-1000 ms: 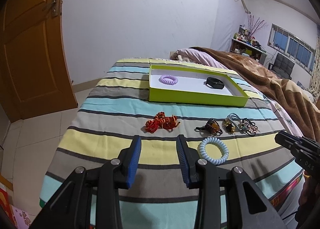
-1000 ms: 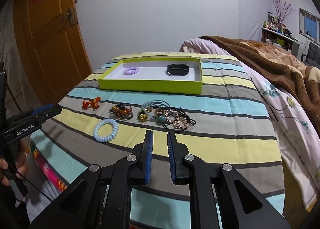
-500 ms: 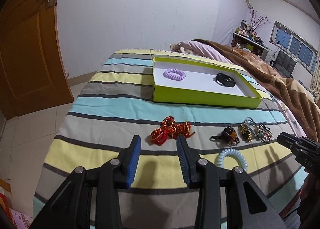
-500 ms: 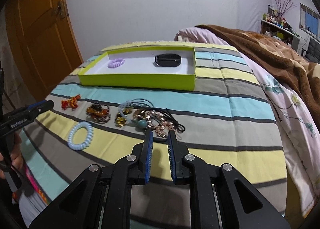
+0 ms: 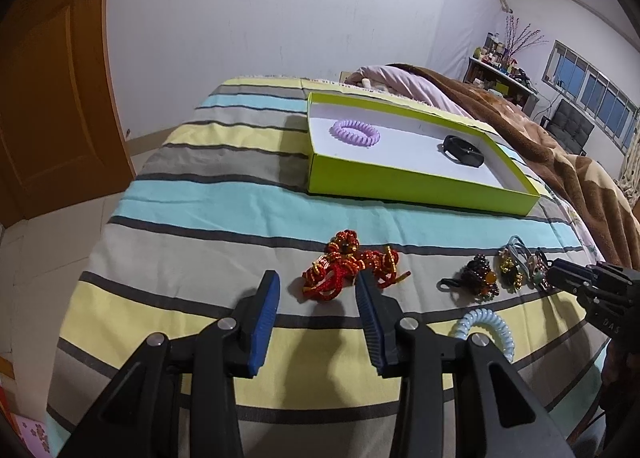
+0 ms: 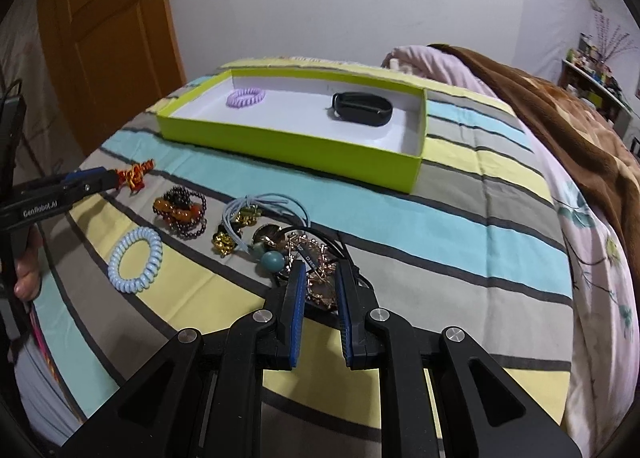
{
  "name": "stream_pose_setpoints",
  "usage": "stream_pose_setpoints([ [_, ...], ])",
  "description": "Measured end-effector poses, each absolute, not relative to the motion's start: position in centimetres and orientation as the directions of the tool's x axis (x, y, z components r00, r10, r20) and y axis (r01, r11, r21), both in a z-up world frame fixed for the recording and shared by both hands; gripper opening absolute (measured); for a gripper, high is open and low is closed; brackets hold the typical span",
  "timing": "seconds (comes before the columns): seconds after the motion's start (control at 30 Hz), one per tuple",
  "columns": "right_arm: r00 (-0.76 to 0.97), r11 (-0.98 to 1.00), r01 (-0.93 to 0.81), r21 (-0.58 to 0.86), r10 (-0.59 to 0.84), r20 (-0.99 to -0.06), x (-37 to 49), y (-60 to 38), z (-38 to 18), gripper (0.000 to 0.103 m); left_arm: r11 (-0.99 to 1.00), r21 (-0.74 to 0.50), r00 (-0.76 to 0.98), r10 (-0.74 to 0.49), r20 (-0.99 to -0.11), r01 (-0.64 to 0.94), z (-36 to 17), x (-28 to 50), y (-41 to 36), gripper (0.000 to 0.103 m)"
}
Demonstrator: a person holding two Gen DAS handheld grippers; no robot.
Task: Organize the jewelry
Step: 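Grasp the red beaded hair tie with the left tool while the right tool grasps the gold brooch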
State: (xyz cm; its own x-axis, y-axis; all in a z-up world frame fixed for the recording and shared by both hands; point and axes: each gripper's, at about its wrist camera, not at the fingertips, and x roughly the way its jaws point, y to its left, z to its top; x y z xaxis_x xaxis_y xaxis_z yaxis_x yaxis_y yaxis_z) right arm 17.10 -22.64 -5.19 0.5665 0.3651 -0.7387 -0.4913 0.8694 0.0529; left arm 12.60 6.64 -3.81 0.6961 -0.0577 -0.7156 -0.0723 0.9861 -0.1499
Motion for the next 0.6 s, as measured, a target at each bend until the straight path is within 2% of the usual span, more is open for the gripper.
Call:
stream_pose_setpoints([
  [0.33, 0.564, 0.862, -0.507, 0.009, 0.34, -0.752, 16.8, -21.9, -5.2, 0.012, 0.986, -0.164, 0.672, -0.098, -0.734, -0.035, -4.2, 13.3, 6.3, 0.04],
  [0.37, 0.567, 0.861, -0.508, 0.005, 0.338, -0.751, 16.7, -21.8, -5.2, 0.003, 0.987, -0.16, 0.673, -0.1, -0.733, -0.029, -4.2, 13.3, 6.2, 0.035],
  [0.4, 0.566, 0.86, -0.511, 0.003, 0.339, -0.751, 16.5, -21.8, -5.1, 0.003, 0.988, -0.155, 0.673, -0.098, -0.733, -0.025, -4.2, 13.3, 6.1, 0.027],
  [0.47, 0.564, 0.858, -0.513, 0.006, 0.342, -0.751, 16.3, -21.7, -5.0, 0.003, 0.989, -0.148, 0.673, -0.095, -0.734, -0.022, -4.2, 13.3, 5.9, 0.022],
  [0.6, 0.559, 0.856, -0.517, 0.015, 0.35, -0.752, 15.6, -21.7, -5.0, 0.003, 0.989, -0.146, 0.68, -0.097, -0.727, -0.015, -4.1, 13.2, 5.8, 0.019],
])
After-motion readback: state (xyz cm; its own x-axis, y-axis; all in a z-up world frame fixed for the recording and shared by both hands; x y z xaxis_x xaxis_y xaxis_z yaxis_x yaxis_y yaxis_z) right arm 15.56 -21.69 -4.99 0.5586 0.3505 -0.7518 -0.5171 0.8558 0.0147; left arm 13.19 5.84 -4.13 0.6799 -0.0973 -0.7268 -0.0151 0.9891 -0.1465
